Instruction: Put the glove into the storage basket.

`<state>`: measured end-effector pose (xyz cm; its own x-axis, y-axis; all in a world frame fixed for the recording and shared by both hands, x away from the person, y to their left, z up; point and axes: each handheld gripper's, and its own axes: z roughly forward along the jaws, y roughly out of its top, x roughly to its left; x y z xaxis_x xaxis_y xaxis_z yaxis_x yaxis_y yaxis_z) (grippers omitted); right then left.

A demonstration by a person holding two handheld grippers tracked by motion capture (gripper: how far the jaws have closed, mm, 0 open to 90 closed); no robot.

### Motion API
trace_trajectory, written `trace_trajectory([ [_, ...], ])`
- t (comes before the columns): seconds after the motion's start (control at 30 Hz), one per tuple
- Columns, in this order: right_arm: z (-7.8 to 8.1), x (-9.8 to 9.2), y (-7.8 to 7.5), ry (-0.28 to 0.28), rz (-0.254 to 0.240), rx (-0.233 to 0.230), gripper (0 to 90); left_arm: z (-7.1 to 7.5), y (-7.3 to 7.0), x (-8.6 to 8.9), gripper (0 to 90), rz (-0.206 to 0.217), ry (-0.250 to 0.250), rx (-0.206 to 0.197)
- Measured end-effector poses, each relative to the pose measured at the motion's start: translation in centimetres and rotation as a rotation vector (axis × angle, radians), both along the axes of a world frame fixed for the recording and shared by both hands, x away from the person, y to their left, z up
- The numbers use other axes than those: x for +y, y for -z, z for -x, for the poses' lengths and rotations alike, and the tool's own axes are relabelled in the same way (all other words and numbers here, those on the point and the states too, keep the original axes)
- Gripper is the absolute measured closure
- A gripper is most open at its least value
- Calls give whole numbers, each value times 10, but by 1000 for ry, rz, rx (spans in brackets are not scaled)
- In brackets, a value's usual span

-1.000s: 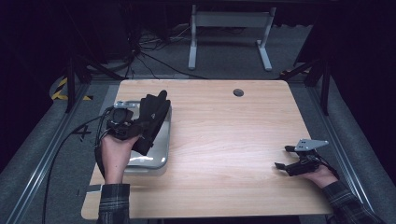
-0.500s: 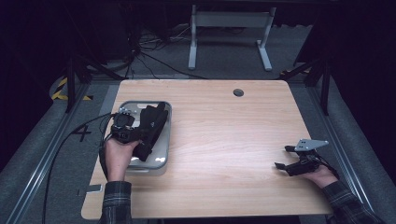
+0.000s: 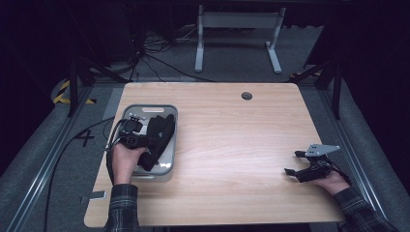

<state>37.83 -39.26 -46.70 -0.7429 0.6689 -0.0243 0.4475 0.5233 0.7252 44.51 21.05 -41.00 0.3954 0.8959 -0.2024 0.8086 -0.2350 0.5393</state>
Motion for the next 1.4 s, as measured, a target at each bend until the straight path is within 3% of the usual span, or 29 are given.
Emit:
trace_trajectory([
  [0.23, 0, 0, 0, 0, 0, 0, 111, 2, -1, 2, 242, -13, -13, -52],
  [0.33, 0, 0, 0, 0, 0, 0, 111, 5, -7, 0, 196, 1, -9, -89],
  [0.73, 0, 0, 0, 0, 0, 0, 111, 11, -27, -20, 163, 52, 43, -163],
  [0.97, 0, 0, 0, 0, 0, 0, 111, 14, -36, -37, 163, 56, 82, -196],
  [1.23, 0, 0, 0, 0, 0, 0, 111, 18, -41, -50, 163, 65, 112, -216],
  [1.4, 0, 0, 0, 0, 0, 0, 111, 22, -45, -65, 163, 92, 141, -233],
])
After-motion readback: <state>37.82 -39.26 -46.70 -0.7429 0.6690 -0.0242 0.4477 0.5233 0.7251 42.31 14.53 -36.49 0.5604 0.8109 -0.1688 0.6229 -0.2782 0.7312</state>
